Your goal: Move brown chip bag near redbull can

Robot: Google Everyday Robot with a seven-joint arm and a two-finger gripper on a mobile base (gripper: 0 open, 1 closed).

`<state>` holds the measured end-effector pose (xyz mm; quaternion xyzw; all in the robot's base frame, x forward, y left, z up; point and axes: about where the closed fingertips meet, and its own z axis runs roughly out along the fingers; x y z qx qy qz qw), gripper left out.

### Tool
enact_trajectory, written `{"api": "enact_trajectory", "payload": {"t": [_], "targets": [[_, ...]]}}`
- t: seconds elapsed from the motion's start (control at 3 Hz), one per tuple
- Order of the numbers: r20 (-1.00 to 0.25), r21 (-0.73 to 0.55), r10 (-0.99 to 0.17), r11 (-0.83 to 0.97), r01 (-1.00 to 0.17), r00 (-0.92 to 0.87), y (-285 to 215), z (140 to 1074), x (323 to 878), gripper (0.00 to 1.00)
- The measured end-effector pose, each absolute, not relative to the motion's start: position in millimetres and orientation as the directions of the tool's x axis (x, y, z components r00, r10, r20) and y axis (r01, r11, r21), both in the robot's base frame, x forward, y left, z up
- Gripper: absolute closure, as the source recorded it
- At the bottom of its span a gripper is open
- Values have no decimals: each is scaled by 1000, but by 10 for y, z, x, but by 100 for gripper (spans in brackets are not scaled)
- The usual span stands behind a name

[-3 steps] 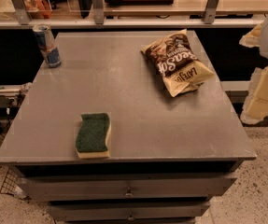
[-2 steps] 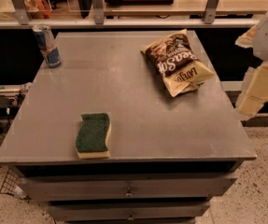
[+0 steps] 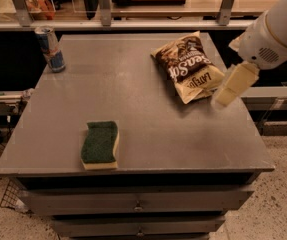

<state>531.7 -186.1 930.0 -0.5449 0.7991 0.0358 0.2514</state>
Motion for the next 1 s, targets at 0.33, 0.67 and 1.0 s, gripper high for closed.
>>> {"api": "enact_trajectory", "payload": {"t": [0.33, 0.67, 1.0], "targets": [[-569, -205, -757, 508, -837, -320, -1653, 9207, 5871, 0], [-628, -163, -697, 552, -818, -346, -1421, 9062, 6102, 0], [-638, -127, -665, 588, -799, -388, -1251, 8811, 6323, 19]]}}
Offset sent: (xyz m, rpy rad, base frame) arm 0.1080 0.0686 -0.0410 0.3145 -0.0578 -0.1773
